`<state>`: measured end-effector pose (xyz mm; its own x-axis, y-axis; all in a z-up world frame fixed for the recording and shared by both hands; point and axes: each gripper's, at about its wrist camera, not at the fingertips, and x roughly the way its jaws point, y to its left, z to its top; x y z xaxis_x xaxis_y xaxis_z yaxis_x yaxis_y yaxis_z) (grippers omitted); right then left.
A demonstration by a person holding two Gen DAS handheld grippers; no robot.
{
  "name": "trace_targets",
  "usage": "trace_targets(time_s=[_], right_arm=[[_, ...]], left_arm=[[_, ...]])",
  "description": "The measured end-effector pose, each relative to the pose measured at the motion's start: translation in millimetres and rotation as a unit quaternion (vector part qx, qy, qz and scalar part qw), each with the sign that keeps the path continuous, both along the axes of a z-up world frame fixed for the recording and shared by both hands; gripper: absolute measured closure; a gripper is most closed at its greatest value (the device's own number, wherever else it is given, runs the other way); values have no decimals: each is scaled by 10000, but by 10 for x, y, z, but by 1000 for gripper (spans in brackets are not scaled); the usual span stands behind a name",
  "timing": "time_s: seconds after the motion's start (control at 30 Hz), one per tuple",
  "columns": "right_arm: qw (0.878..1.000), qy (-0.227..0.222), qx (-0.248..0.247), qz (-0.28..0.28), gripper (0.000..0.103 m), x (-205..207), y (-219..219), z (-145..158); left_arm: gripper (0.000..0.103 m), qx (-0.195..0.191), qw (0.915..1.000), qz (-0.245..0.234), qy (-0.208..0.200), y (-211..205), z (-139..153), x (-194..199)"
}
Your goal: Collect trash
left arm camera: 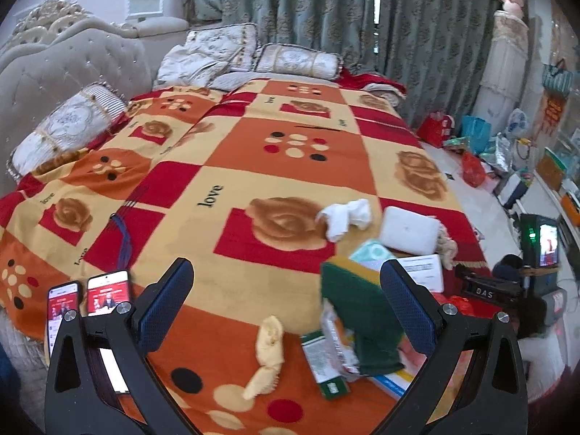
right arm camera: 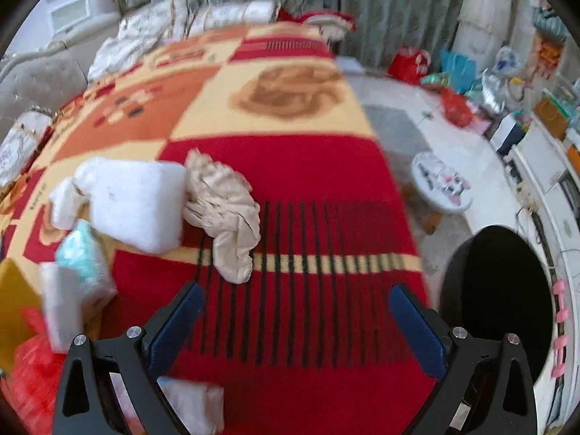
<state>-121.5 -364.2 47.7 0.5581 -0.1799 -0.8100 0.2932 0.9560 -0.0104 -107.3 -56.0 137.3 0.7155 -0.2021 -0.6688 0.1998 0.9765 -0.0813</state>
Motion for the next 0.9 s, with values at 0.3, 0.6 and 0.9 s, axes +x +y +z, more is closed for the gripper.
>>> trace_targets(time_s=[0.3,0.6,0.9], right_arm=[[9944,-1019,-43,289,1,-437,327,693],[9871,-1517,-268,446,1,-633,472,1043],[9844,-1655,-332,488,1,-691,527,1111]], left_arm=[[1,-162,9996,-221,-73,-258,103,-104],[1,-272,9993,-230,-151,-304,168,-165],[1,-314,9991,-199,-182,-293,175,-175]])
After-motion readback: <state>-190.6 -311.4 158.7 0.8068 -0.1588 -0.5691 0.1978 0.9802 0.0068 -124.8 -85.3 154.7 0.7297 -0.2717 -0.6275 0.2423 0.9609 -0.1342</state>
